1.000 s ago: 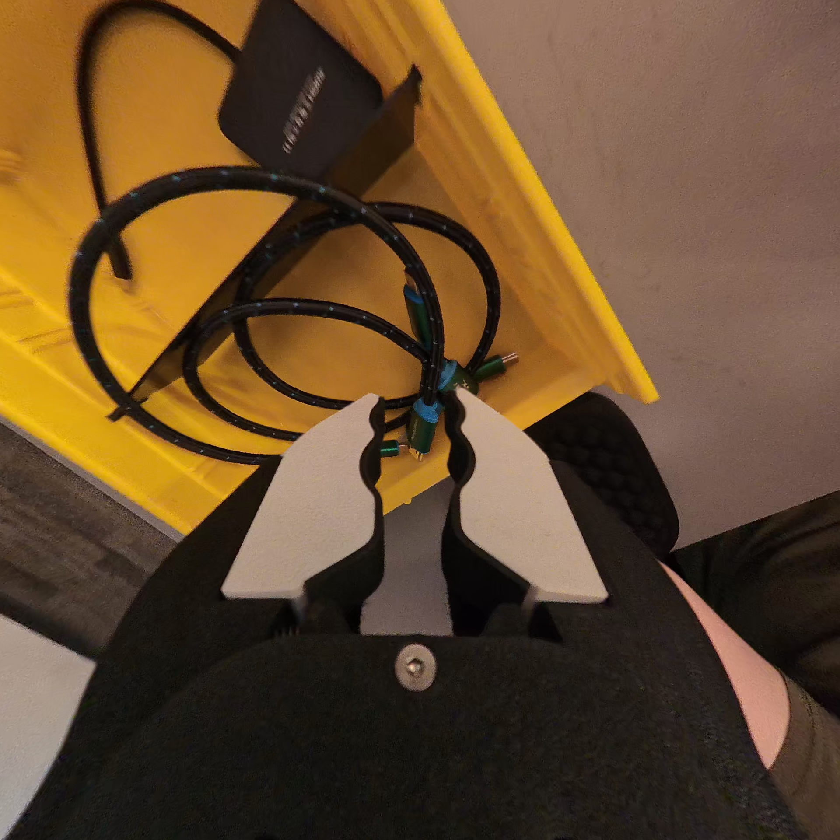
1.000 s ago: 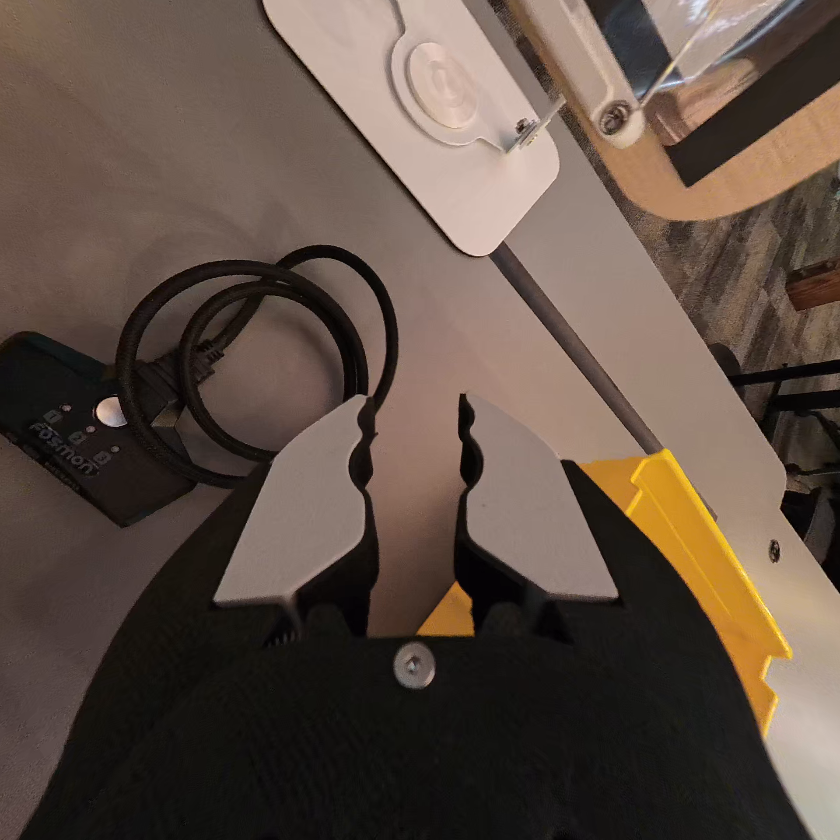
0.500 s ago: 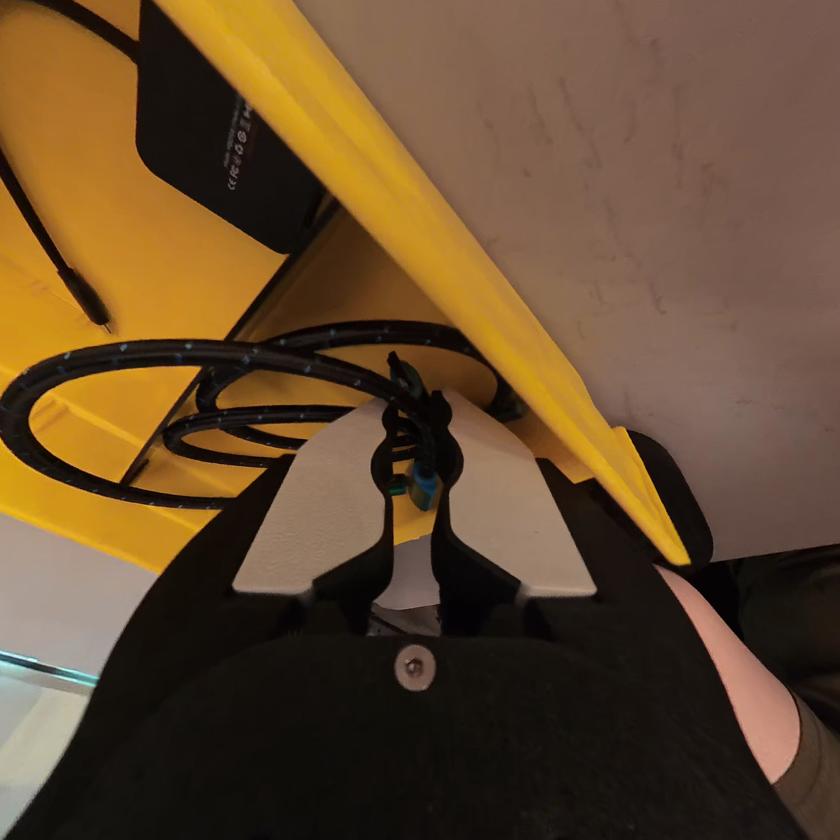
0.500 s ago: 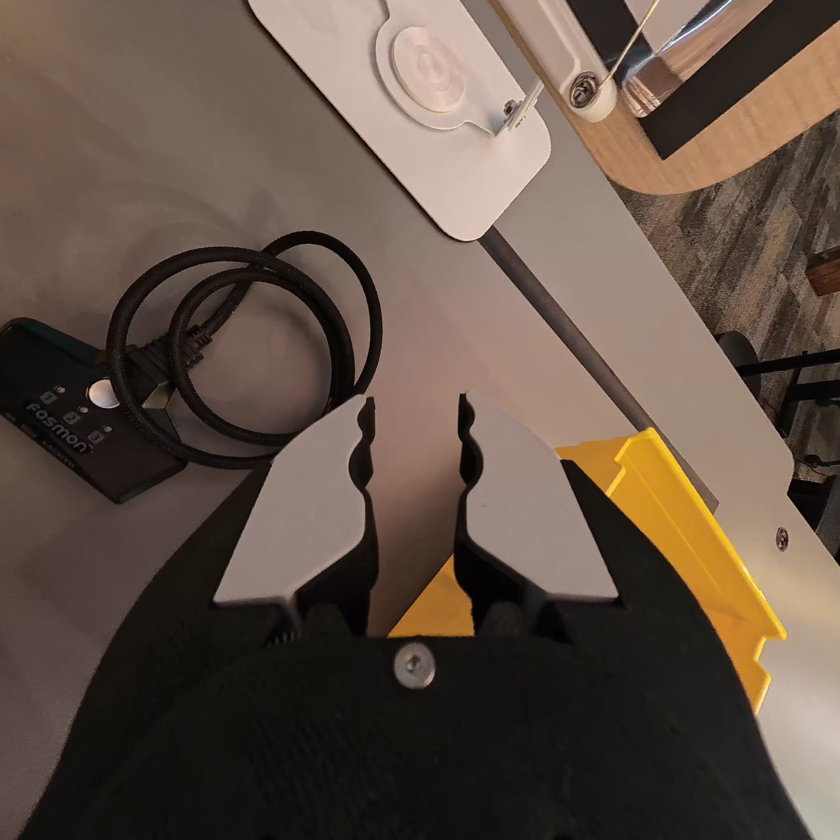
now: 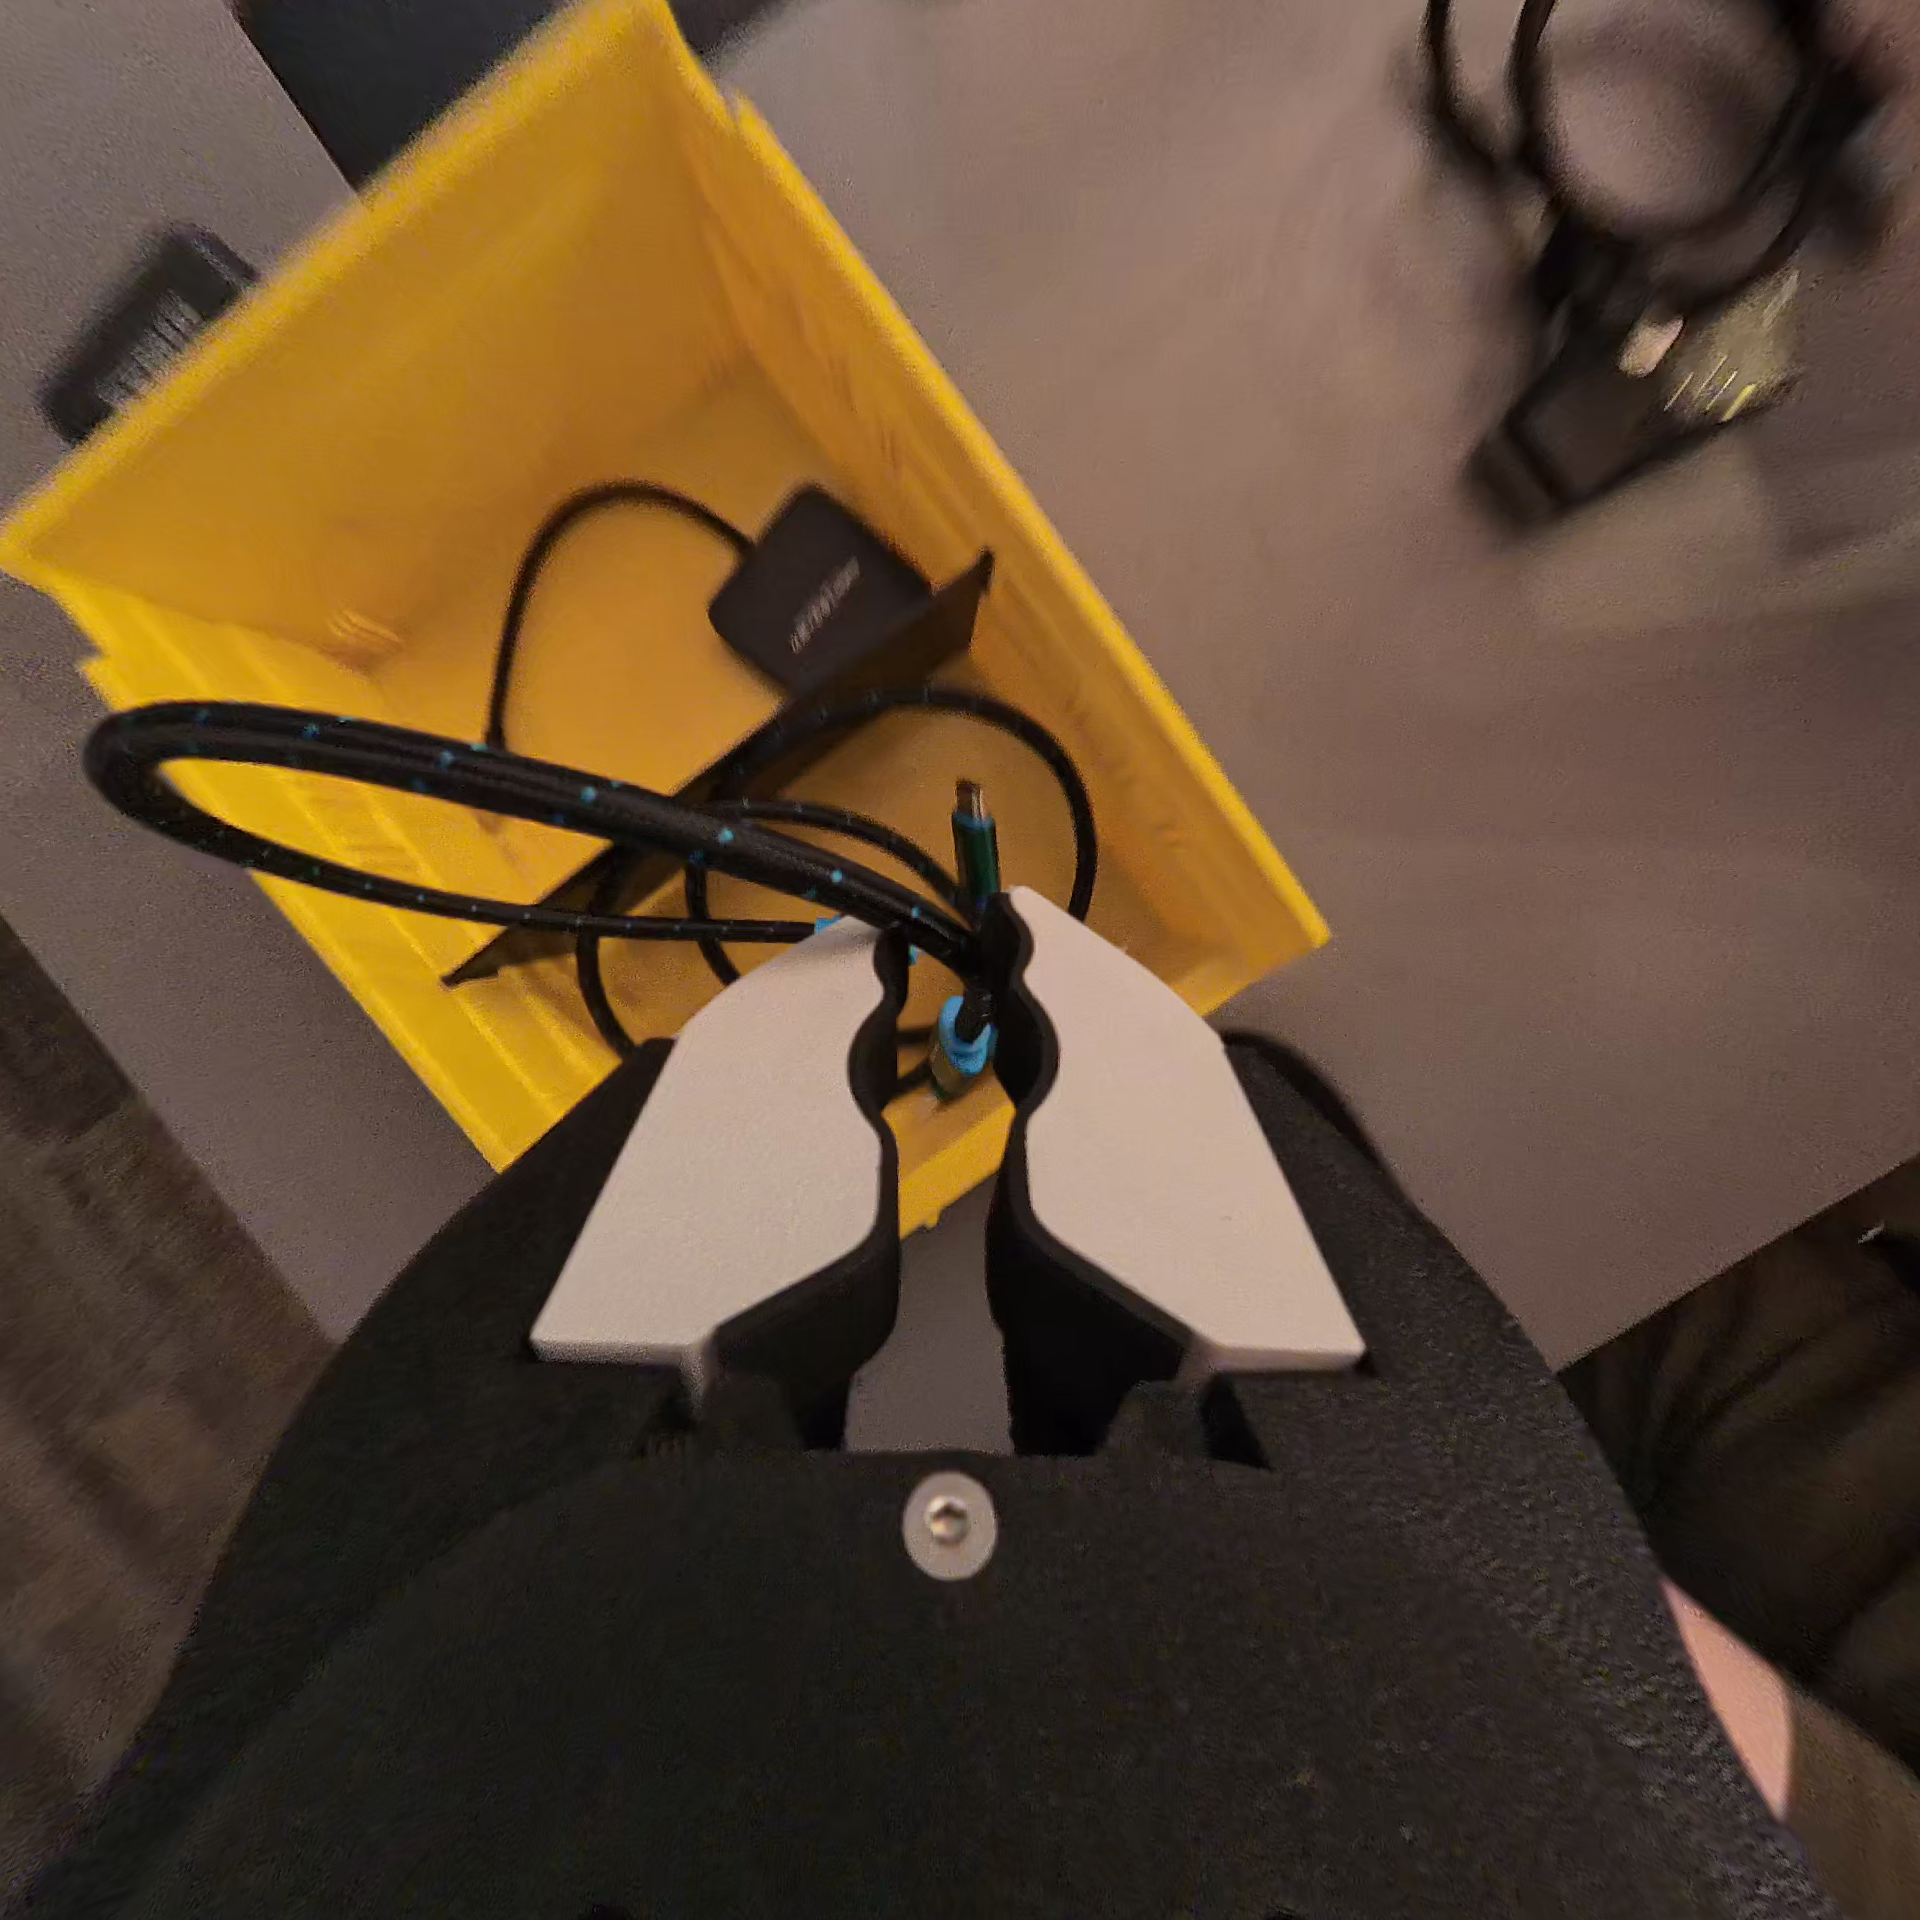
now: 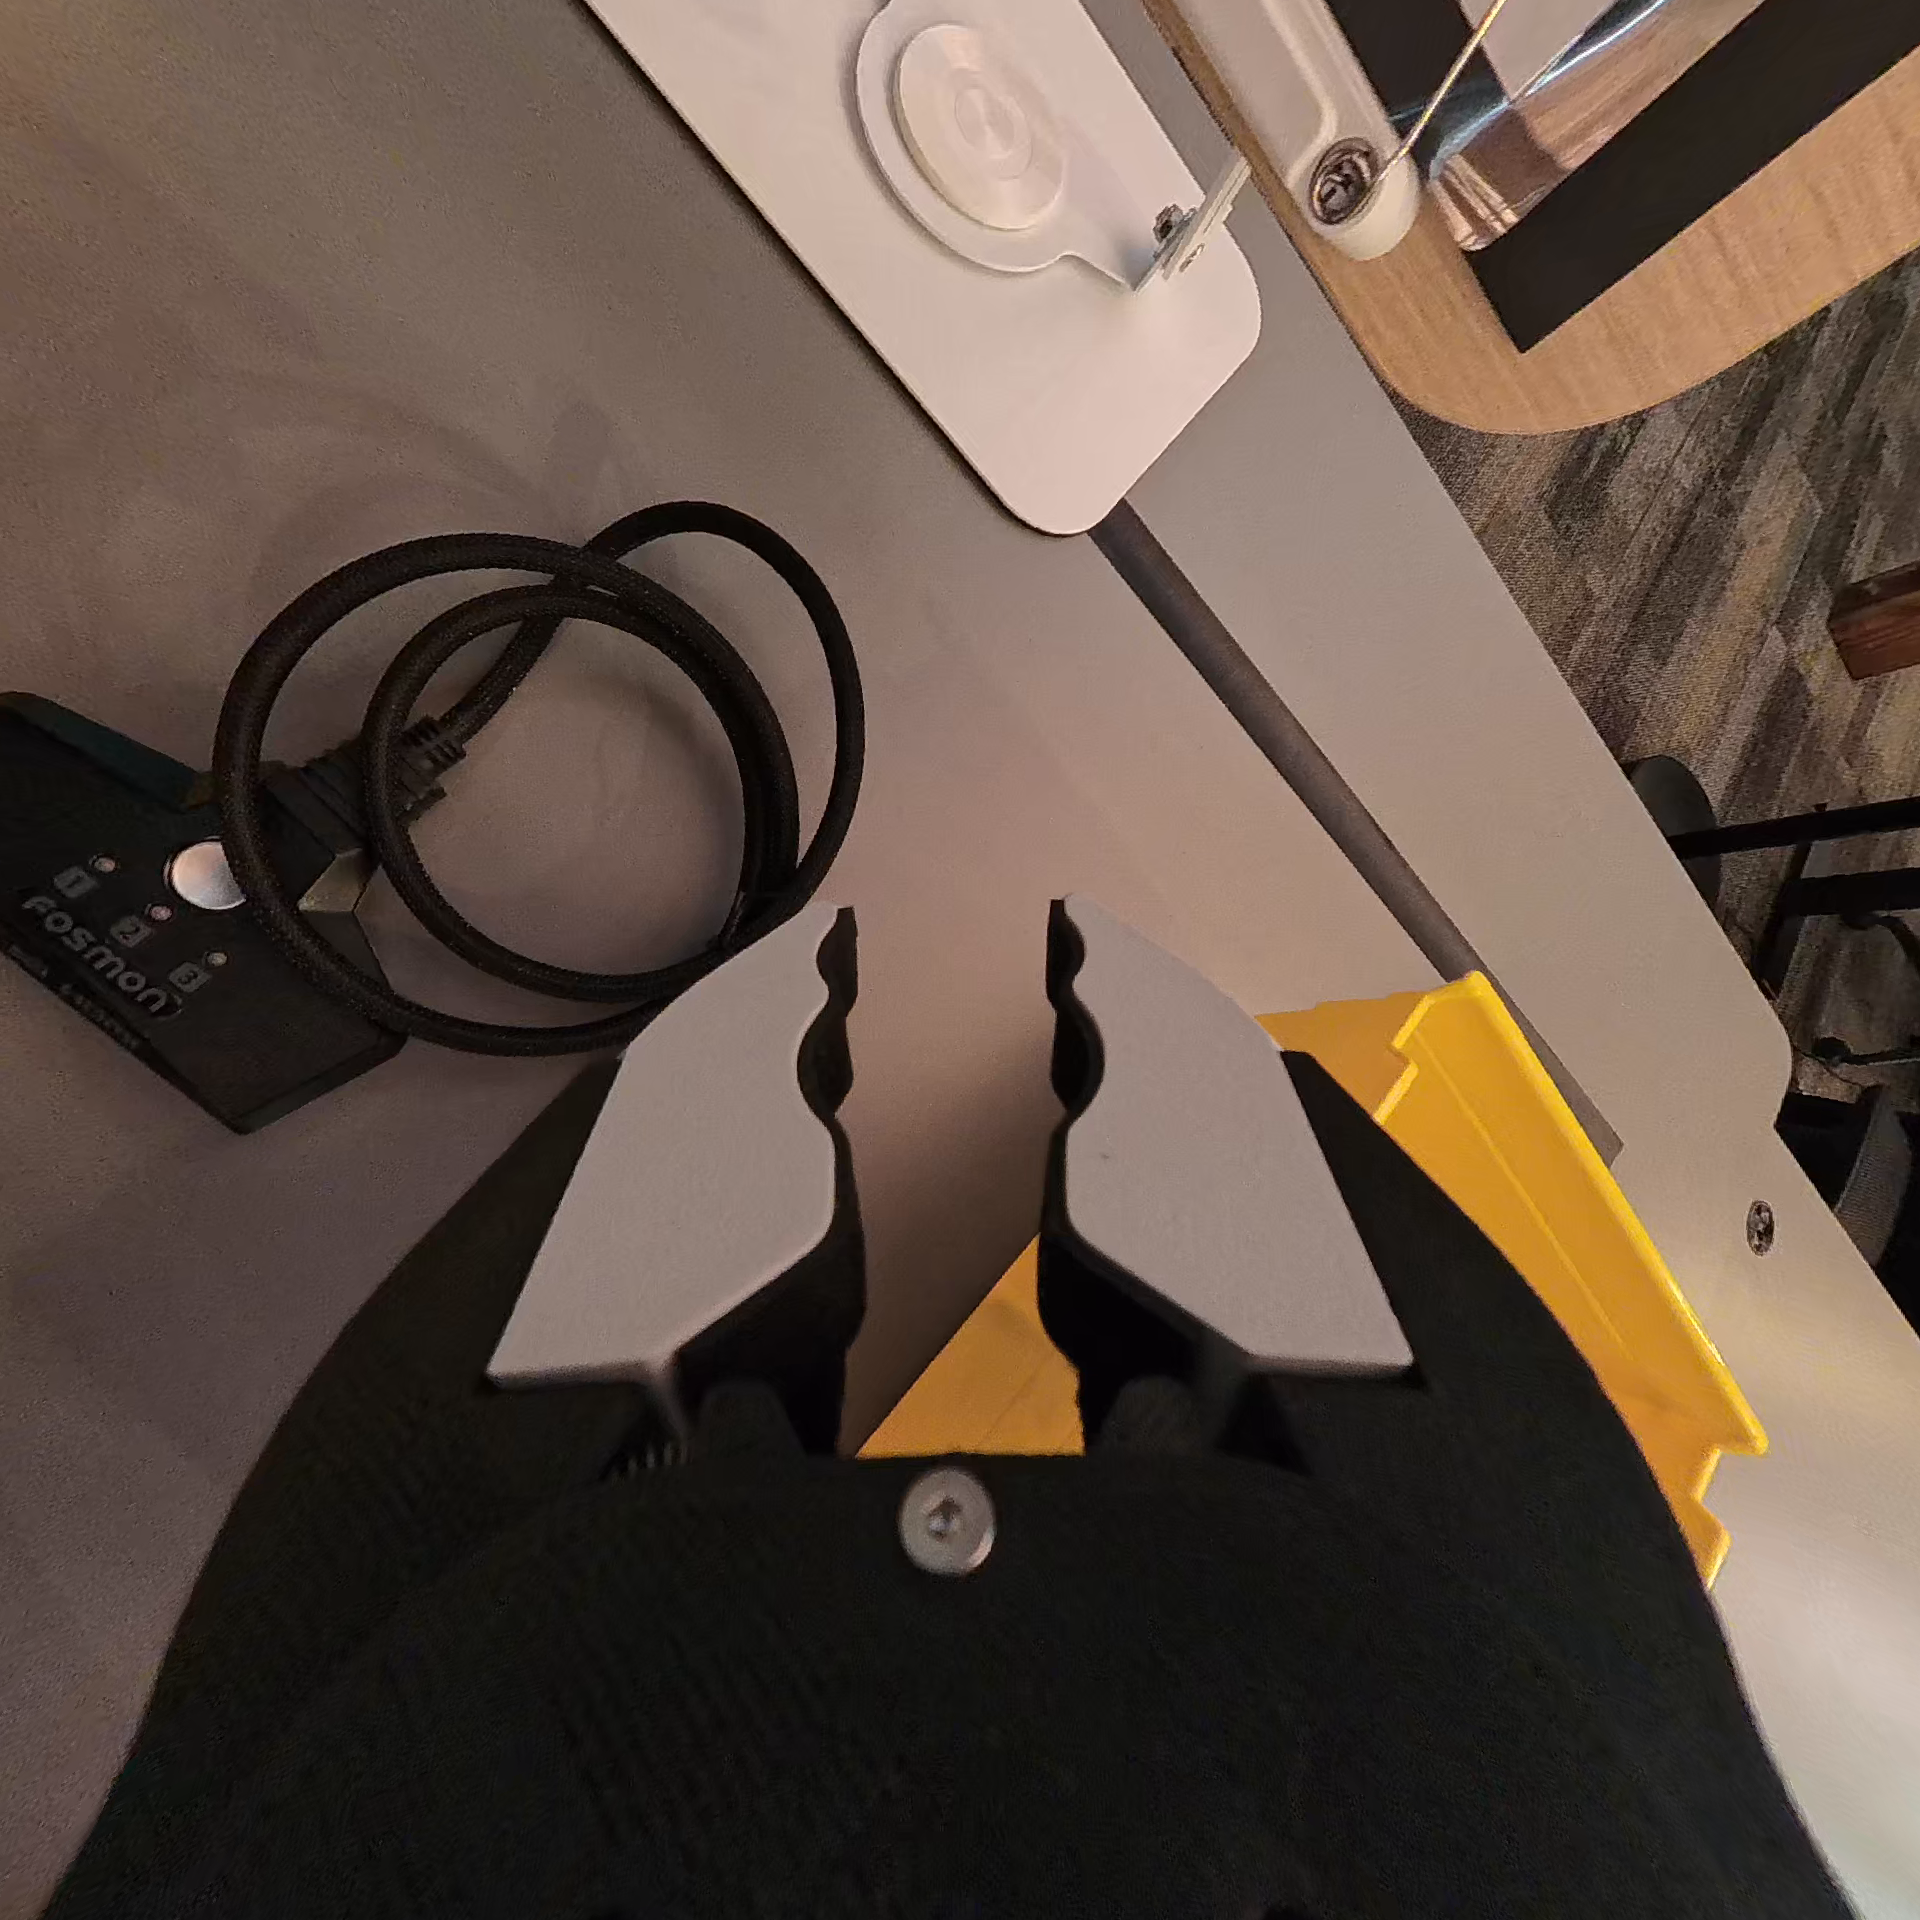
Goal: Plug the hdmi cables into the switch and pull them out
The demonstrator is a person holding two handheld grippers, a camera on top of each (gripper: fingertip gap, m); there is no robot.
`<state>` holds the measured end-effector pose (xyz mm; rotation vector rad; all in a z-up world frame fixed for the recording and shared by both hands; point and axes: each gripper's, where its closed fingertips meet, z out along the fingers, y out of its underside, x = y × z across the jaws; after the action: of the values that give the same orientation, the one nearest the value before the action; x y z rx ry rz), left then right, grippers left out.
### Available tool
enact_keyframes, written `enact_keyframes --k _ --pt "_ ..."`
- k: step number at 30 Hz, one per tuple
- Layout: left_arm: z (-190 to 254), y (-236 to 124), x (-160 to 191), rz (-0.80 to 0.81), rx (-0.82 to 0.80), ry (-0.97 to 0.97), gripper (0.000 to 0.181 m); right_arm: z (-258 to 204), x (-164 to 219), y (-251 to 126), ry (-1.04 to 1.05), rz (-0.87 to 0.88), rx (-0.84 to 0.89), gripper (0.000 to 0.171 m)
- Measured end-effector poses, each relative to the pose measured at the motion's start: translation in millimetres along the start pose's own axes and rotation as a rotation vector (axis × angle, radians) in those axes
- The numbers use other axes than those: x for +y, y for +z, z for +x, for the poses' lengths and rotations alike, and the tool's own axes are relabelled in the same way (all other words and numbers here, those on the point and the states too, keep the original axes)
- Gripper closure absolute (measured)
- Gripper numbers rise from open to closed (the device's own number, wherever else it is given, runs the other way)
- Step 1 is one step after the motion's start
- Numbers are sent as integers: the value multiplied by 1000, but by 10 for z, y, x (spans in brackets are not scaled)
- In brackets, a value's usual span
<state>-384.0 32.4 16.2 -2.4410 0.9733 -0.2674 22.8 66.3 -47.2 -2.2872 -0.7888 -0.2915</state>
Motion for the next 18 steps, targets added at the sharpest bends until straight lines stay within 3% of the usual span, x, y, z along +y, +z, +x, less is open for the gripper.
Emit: enact_keyframes --k 3,9,14,18 --pt "83 -306 -255 229 89 -45 170 -2 6 4 -3 -2 1 135" --pt "382 -700 -682 532 243 17 171 -32 -116 -57 -1 73 -4 136" --pt "834 -1013 -1089 779 547 25 173 -395 -659 -457 -37 455 -178 136" --pt "1234 -995 -1220 780 791 59 175 -845 -994 -995 -141 781 -341 136"
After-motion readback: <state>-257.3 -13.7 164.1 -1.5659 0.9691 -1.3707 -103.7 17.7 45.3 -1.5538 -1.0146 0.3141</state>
